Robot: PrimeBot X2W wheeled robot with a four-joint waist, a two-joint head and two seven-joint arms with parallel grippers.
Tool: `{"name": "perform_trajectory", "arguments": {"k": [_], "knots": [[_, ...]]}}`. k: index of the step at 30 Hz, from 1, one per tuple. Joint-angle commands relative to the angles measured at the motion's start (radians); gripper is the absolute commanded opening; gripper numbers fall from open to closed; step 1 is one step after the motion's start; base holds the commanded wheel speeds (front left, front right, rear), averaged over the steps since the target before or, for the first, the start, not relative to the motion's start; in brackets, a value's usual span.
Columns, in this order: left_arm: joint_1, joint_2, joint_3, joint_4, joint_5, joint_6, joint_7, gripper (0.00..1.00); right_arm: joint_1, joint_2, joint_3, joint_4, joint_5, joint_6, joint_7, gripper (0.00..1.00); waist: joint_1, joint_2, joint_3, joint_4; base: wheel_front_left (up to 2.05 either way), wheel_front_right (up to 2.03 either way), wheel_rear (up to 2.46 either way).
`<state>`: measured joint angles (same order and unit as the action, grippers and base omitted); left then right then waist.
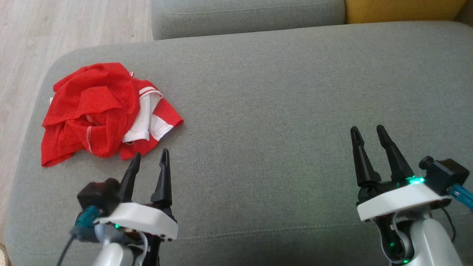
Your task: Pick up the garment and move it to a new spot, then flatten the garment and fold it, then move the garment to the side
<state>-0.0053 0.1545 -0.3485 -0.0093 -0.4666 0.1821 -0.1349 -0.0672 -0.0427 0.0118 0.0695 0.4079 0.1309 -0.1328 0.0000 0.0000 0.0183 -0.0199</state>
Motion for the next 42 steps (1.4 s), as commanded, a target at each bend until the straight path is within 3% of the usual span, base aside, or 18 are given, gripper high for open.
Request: {"name": "perform_trajectory", "arguments": {"k": [1,6,15,25,31,36,42], "knots": [[-0.058,0.018,0.013,-0.034,0.028,0.014,-0.014,1.00,-0.020,-0.007,0.017,-0.036,-0.031,0.000,-0.014,1.00,0.0000,0.0000,0.000,-0.001,0.00,0.00,0.00],[-0.065,0.046,-0.037,-0.004,0.080,0.083,-0.031,1.00,-0.023,-0.007,0.027,-0.043,-0.106,0.000,-0.032,1.00,0.0000,0.0000,0.003,-0.005,0.00,0.00,0.00],[-0.078,0.079,-0.103,0.016,0.181,0.158,-0.058,1.00,-0.023,-0.007,0.050,-0.038,-0.258,0.000,-0.059,1.00,0.0000,0.0000,0.004,-0.008,0.00,0.00,0.00],[-0.081,0.096,-0.150,0.023,0.282,0.212,-0.087,1.00,-0.024,-0.007,0.055,-0.056,-0.385,0.000,-0.088,1.00,0.0000,0.0000,0.001,-0.005,0.00,0.00,0.00],[-0.072,0.081,-0.144,-0.013,0.318,0.245,-0.104,1.00,-0.021,-0.007,0.054,-0.059,-0.388,0.000,-0.106,1.00,0.0000,0.0000,-0.001,-0.002,0.00,0.00,0.00],[-0.048,0.048,-0.088,-0.048,0.313,0.243,-0.116,1.00,-0.018,-0.007,0.060,-0.050,-0.401,0.000,-0.118,1.00,0.0000,0.0000,-0.002,-0.002,0.00,0.00,0.00],[-0.017,-0.005,-0.002,-0.053,0.327,0.166,-0.127,1.00,-0.019,-0.008,0.022,0.004,-0.315,0.000,-0.129,1.00,0.0000,0.0000,-0.004,-0.003,0.00,0.00,0.00]]}}
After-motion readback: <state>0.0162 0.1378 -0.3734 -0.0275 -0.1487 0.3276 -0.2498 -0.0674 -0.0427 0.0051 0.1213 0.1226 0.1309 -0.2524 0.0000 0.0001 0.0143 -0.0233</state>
